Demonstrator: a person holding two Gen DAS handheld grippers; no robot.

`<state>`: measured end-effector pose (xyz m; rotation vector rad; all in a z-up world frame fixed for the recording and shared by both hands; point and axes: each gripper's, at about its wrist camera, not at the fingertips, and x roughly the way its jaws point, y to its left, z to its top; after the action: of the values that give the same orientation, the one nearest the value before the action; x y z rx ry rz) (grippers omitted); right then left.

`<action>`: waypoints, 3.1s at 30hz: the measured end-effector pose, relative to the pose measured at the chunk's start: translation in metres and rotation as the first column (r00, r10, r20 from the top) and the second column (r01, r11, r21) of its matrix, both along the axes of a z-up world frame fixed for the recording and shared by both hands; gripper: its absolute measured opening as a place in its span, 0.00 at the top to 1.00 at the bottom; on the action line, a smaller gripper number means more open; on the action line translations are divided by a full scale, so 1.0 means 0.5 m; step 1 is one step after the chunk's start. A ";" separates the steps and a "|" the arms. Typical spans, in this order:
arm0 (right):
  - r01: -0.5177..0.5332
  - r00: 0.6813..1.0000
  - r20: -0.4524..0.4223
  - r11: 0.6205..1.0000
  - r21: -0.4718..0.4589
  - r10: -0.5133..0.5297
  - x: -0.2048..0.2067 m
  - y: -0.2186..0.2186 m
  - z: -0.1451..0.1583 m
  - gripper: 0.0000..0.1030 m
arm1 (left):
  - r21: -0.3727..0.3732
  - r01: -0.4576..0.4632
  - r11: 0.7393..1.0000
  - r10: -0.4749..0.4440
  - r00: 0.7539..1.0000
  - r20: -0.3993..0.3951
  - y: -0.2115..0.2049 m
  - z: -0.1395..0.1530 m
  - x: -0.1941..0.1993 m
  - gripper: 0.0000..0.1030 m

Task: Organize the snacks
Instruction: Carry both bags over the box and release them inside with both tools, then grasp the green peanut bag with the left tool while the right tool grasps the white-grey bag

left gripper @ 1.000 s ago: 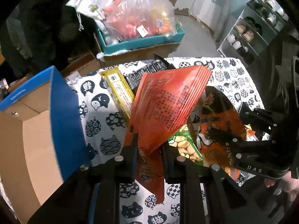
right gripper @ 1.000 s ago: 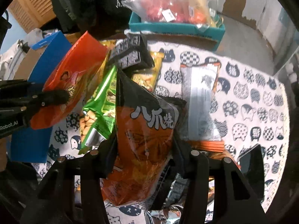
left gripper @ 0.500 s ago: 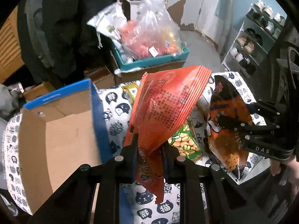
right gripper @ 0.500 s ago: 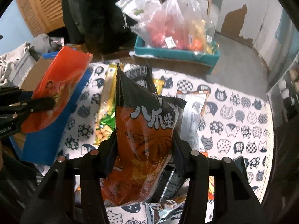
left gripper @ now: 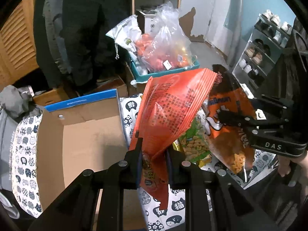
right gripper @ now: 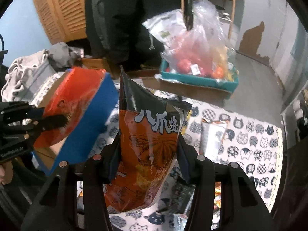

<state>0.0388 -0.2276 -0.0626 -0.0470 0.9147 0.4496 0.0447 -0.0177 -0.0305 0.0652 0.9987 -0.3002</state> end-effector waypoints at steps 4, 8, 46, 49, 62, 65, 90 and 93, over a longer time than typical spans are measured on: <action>-0.022 1.000 0.009 1.000 0.017 0.022 0.006 0.031 0.014 0.50 | -0.037 -0.015 0.999 0.015 1.000 0.003 0.027 0.014 -0.008 0.80; -0.043 0.999 0.013 0.999 0.024 0.042 0.013 0.067 0.026 0.50 | -0.048 -0.046 0.998 0.047 0.999 0.019 0.065 0.025 -0.013 0.80; -0.291 0.955 -0.053 0.957 0.019 0.291 0.051 0.443 0.028 0.50 | 0.057 -0.330 0.942 0.334 0.939 -0.087 0.347 -0.102 -0.031 0.72; -0.299 0.952 -0.074 0.954 0.007 0.299 0.056 0.452 0.014 0.50 | 0.075 -0.334 0.939 0.340 0.937 -0.079 0.349 -0.101 -0.032 0.66; -0.354 0.929 -0.135 0.934 -0.049 0.345 0.052 0.480 -0.028 0.48 | 0.079 -0.348 0.934 0.353 0.934 -0.057 0.356 -0.084 -0.033 0.48; -0.346 0.933 -0.128 0.937 -0.048 0.337 0.048 0.477 -0.028 0.42 | 0.077 -0.347 0.935 0.352 0.934 -0.056 0.351 -0.080 -0.033 0.43; -0.160 0.987 -0.030 0.984 -0.076 0.158 0.034 0.233 0.027 0.23 | 0.042 -0.197 0.979 0.199 0.979 -0.050 0.166 -0.036 -0.006 0.35; -0.136 0.991 -0.029 0.986 -0.093 0.134 0.029 0.197 0.020 0.23 | 0.051 -0.170 0.984 0.173 0.984 -0.050 0.136 -0.037 -0.005 0.32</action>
<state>0.0535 -0.1292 -0.0524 -0.1921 0.9580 0.5334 0.0420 0.0502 -0.0490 0.0129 1.0584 -0.1213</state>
